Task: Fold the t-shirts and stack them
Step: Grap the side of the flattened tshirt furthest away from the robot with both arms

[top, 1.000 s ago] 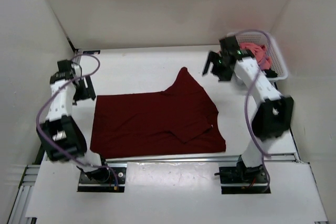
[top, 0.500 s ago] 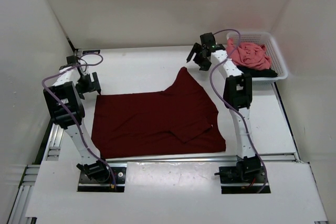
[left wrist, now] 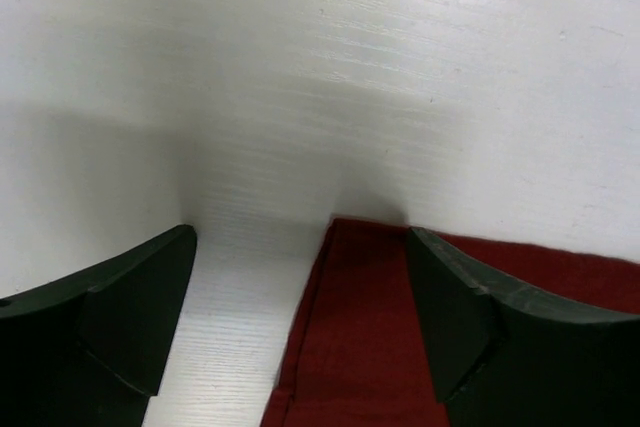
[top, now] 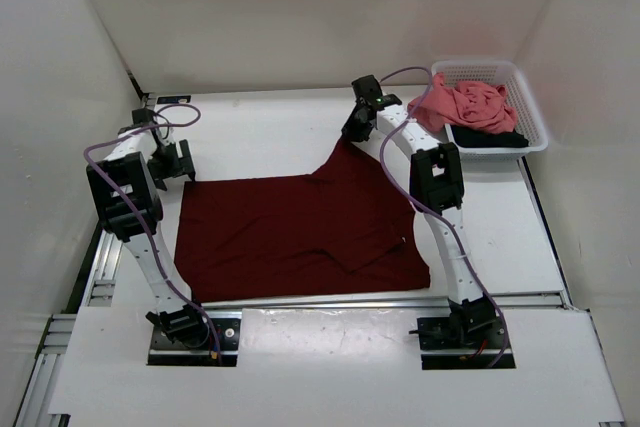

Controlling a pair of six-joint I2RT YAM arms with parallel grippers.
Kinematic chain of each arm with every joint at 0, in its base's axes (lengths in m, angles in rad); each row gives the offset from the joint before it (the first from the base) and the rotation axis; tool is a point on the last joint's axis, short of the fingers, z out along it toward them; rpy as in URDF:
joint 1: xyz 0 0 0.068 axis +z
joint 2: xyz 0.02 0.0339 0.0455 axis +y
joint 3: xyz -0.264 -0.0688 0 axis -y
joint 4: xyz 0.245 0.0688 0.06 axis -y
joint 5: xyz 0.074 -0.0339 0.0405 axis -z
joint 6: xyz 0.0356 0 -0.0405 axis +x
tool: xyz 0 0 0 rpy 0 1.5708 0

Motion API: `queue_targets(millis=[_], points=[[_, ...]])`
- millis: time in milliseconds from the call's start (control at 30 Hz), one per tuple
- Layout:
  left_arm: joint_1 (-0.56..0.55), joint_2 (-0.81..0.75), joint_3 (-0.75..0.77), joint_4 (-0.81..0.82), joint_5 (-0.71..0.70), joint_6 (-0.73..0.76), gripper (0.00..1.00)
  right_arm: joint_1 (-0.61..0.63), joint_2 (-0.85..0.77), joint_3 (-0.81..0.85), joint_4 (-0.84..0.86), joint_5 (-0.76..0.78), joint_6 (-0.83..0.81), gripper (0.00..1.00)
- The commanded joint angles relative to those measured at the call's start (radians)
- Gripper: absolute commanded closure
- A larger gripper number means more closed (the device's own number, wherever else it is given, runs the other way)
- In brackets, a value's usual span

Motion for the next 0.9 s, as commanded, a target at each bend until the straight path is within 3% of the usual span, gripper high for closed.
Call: queue_targets(millis=[0,33,67,100,133,233,300,367,467,567,700,767,800,867], points=[[-0.004,0.003,0.023,0.026,0.045,-0.001,0.07,-0.012,0.011,0.012,-0.046,0.042,0.018,0.72],[-0.004,0.014,0.033,0.026,0.045,-0.001,0.12,-0.012,0.021,0.012,-0.046,0.042,0.027,0.82],[-0.004,0.014,0.034,0.026,0.045,-0.001,0.17,-0.012,0.021,0.021,-0.046,0.042,0.027,0.99],[-0.004,0.014,0.044,0.026,0.057,-0.001,0.26,-0.012,0.021,0.006,-0.046,0.051,0.027,1.0],[-0.004,0.014,0.044,0.026,0.09,-0.001,0.28,-0.012,0.004,-0.009,-0.046,0.051,0.027,1.0],[-0.013,-0.032,0.006,0.026,0.115,-0.001,0.3,-0.012,-0.045,-0.074,-0.046,0.06,0.007,1.0],[-0.013,-0.053,-0.017,0.026,0.143,-0.001,0.22,-0.012,-0.083,-0.1,-0.034,0.051,-0.025,1.0],[-0.013,-0.066,-0.037,0.017,0.161,-0.001,0.08,-0.012,-0.12,-0.138,-0.017,0.028,-0.055,1.0],[-0.022,-0.053,-0.037,0.017,0.135,-0.001,0.07,-0.012,-0.162,-0.169,-0.017,0.028,-0.082,1.0],[-0.032,-0.012,-0.037,-0.004,0.109,-0.001,0.22,-0.012,-0.205,-0.207,-0.007,0.049,-0.1,1.0],[-0.055,0.017,-0.028,-0.013,0.091,-0.001,0.5,-0.012,-0.237,-0.232,0.003,0.049,-0.109,1.0],[-0.064,0.027,-0.017,-0.024,0.091,-0.001,0.82,-0.012,-0.261,-0.241,0.003,0.049,-0.118,1.0],[-0.064,0.027,-0.017,-0.033,0.091,-0.001,0.89,-0.012,-0.262,-0.241,0.003,0.049,-0.129,1.0],[-0.064,0.014,-0.028,-0.033,0.091,-0.001,0.89,-0.012,-0.286,-0.252,0.003,0.04,-0.146,1.0]])
